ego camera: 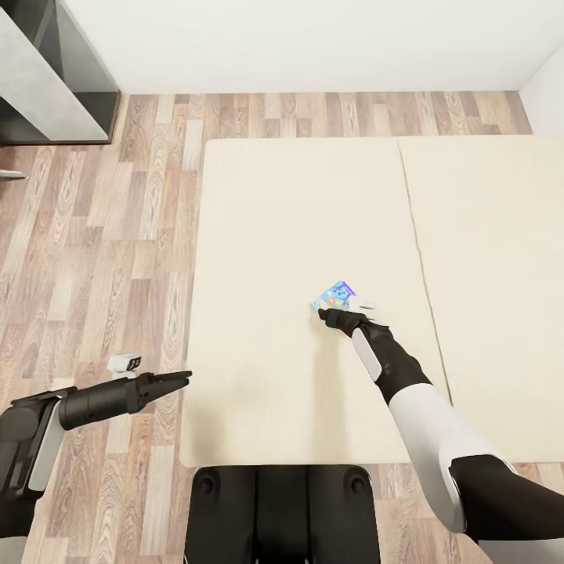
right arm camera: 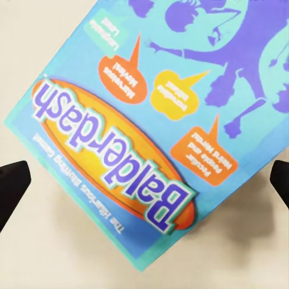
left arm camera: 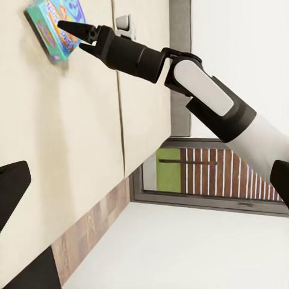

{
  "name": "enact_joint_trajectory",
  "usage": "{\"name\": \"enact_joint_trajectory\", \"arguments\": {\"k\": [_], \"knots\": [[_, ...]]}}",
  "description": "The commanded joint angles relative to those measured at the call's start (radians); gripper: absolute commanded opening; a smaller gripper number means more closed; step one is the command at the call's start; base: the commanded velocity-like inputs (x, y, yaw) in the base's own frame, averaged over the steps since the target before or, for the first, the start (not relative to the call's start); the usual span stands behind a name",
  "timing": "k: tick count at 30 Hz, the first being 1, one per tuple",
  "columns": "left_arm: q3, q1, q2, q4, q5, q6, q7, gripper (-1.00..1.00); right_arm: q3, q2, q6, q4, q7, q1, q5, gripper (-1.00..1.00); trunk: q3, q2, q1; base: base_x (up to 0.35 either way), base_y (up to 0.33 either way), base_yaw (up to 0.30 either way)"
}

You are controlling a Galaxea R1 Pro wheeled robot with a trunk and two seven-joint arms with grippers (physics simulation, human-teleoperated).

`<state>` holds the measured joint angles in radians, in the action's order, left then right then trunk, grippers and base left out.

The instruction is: Put all the toys in the child's room - the three board games (two on the bed and one on the table), the two jigsaw puzzles on the table, and the tennis ball on the table - inside the toy box on the table in the child's room.

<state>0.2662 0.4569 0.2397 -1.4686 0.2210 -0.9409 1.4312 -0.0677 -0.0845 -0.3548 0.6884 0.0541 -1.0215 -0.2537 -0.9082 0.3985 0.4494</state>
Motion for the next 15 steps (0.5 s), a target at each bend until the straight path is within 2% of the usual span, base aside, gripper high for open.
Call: {"name": "enact_joint_trajectory", "arguments": {"k": [1, 7, 15], "knots": [[0.000, 0.000, 0.000, -0.002, 0.001, -0.011, 0.003, 1.00, -0.003, 0.001, -0.004, 0.002, 0.006, 0.000, -0.009, 1.00, -0.001, 0.002, 0.001, 0.000, 0.004, 0.000], [0.000, 0.000, 0.000, -0.004, 0.001, -0.012, 0.002, 1.00, -0.003, 0.003, -0.004, 0.002, 0.006, 0.000, -0.009, 1.00, -0.001, 0.002, 0.001, 0.000, 0.145, 0.000], [0.000, 0.000, 0.000, -0.004, 0.001, -0.012, 0.002, 1.00, -0.003, 0.003, -0.011, 0.002, 0.006, -0.001, -0.009, 1.00, -0.001, 0.002, 0.001, 0.000, 0.061, 0.000]]}}
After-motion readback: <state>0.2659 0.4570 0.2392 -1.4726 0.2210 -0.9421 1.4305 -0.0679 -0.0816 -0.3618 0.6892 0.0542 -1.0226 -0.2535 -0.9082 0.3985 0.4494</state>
